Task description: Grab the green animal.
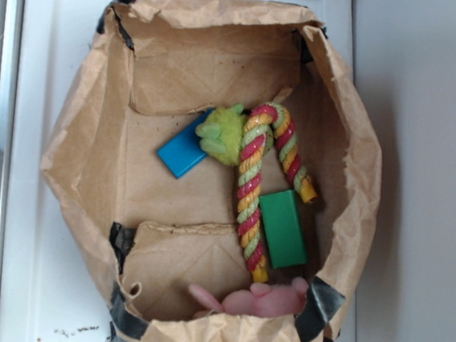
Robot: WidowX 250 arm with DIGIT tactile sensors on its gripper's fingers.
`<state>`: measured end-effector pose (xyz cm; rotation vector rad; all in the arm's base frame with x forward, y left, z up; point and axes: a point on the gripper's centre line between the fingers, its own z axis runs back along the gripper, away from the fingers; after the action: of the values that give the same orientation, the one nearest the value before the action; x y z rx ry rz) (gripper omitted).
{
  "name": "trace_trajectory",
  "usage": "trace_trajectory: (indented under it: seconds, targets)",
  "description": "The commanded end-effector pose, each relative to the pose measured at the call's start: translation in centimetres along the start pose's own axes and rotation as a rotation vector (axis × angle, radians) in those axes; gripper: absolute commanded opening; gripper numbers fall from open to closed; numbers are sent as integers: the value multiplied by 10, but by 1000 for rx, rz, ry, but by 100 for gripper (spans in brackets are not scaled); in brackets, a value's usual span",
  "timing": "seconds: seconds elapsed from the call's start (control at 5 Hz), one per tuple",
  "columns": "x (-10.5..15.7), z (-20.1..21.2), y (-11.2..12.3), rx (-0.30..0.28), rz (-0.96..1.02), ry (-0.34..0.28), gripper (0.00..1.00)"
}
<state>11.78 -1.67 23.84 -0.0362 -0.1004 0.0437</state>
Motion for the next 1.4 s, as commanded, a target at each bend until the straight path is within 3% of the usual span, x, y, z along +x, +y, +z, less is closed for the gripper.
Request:
trace_trajectory:
  seconds: [0.0, 0.4, 0.8, 1.2]
  targets:
    - [0, 0, 0, 0, 0, 0, 100]
    - [84, -27, 2, 53, 21, -111, 100]
    - [127, -54, 16, 75, -37, -113, 100]
    - [144, -65, 22, 94, -120, -151, 100]
